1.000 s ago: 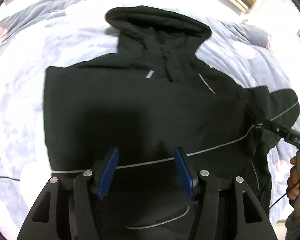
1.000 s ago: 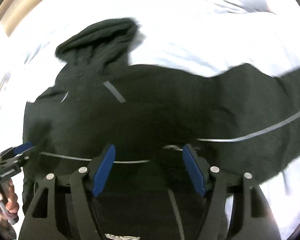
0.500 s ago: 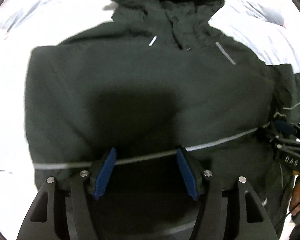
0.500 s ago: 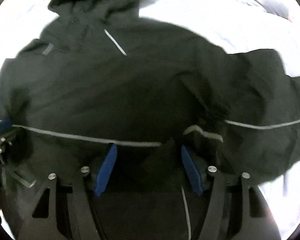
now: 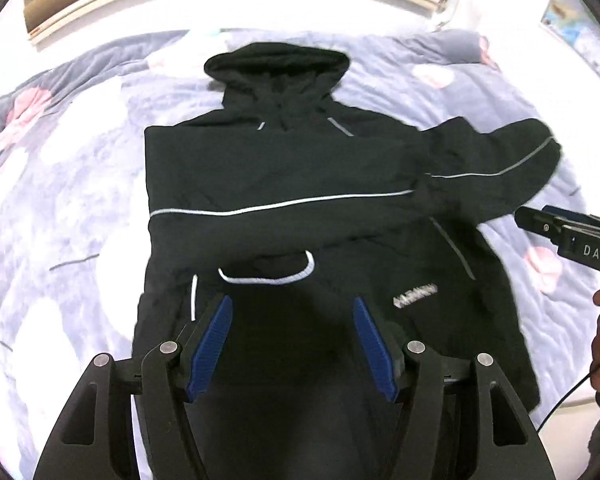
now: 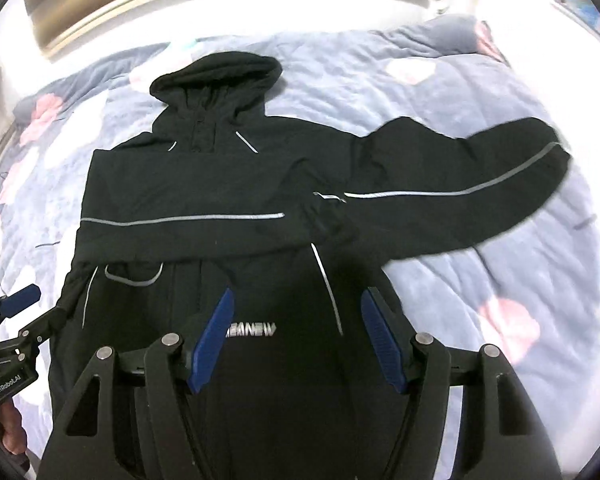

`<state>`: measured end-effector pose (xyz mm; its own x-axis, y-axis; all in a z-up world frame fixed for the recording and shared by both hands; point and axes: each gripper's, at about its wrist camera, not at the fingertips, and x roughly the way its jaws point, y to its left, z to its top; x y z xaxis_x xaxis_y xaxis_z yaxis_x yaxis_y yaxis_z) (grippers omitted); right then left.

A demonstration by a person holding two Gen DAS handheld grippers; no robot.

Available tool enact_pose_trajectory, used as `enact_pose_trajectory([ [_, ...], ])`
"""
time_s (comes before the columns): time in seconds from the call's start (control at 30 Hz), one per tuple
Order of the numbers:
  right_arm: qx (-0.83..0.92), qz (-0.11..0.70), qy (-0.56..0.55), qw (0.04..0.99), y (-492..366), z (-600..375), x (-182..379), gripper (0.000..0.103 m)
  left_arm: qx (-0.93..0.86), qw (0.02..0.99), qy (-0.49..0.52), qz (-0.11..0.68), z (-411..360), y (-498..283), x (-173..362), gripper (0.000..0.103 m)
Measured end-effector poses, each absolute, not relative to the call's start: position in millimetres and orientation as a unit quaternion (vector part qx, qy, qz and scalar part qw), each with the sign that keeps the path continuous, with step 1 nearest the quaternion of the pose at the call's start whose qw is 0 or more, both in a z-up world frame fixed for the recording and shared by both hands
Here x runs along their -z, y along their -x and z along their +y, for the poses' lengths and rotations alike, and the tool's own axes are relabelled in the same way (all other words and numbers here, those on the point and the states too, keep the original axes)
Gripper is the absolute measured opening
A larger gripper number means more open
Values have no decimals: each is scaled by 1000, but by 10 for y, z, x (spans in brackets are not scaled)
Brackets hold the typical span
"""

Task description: Fold large clothes

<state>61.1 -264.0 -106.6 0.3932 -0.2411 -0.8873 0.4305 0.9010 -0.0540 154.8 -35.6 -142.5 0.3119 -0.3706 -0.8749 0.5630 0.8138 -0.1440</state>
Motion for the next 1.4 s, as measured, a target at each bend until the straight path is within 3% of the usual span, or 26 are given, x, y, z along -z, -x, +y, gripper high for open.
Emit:
enact_pose_trajectory([
  [0.4, 207, 483, -104, 845, 212, -3104, 704, 69, 281, 822, -77, 490, -469, -674, 1042, 65],
  [0.67, 225, 481, -108, 840, 486, -4264, 546, 69, 234, 837, -19, 494, -865, -259, 909, 65],
  [0.97, 293, 449, -158, 829, 505, -6000, 466, 69, 194, 838, -39, 508, -1466, -53, 1020, 65],
  [1.4, 294, 433, -319, 790, -122, -7766, 1193, 70, 123, 822, -62, 553, -1908, -402, 1280, 65],
])
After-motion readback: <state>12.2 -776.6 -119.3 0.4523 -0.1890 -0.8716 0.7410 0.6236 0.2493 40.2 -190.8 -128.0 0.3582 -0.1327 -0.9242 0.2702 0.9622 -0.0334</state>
